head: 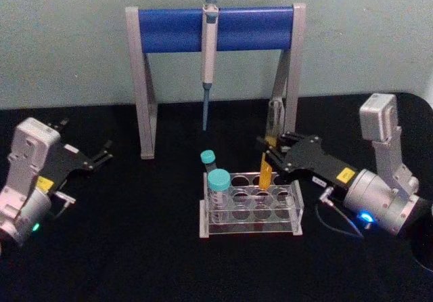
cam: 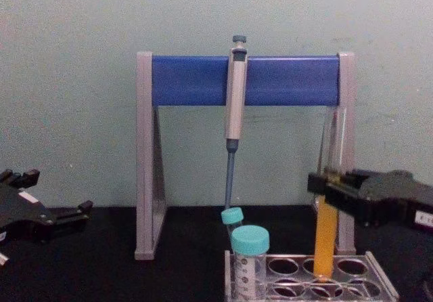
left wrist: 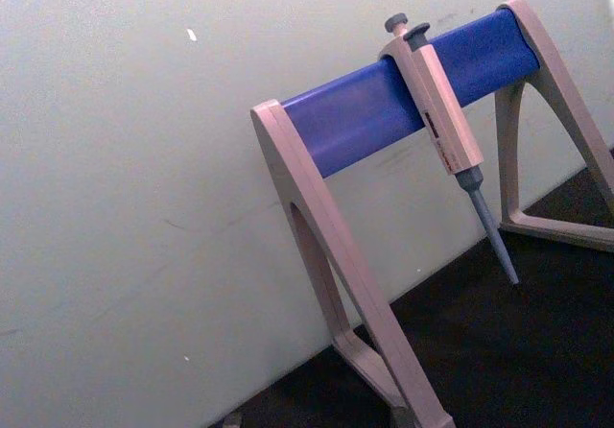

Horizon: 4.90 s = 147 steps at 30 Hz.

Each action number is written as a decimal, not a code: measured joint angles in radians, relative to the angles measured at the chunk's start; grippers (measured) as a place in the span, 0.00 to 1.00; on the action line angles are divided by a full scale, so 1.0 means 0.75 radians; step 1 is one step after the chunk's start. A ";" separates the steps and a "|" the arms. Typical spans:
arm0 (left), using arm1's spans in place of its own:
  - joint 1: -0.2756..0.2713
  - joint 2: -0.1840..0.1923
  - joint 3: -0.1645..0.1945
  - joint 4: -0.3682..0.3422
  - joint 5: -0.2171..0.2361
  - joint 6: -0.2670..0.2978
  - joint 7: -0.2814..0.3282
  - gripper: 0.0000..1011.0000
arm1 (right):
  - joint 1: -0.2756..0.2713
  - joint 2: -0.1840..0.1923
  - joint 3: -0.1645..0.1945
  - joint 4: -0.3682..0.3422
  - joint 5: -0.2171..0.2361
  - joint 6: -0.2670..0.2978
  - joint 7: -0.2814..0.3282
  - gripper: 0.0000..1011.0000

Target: Pick up the test tube from the test tube rack, shake it, then place it back into the test tube rack.

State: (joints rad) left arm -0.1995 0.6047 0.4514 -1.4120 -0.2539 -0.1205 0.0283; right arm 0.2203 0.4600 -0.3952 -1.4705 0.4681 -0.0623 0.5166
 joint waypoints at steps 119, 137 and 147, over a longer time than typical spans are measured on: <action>0.000 0.000 0.000 0.000 0.000 0.000 0.000 0.99 | -0.045 0.077 0.034 -0.212 0.059 0.182 0.043 0.23; 0.000 0.000 0.000 0.000 0.000 0.000 0.000 0.99 | 0.069 -0.067 -0.003 -0.054 0.004 0.042 -0.110 0.23; 0.000 0.000 0.000 0.000 0.000 0.000 0.000 0.99 | 0.059 -0.084 0.034 -0.051 -0.042 0.049 -0.152 0.23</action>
State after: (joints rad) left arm -0.1995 0.6047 0.4514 -1.4120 -0.2539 -0.1205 0.0283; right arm 0.2646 0.3966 -0.3693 -1.5087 0.4368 -0.0256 0.4022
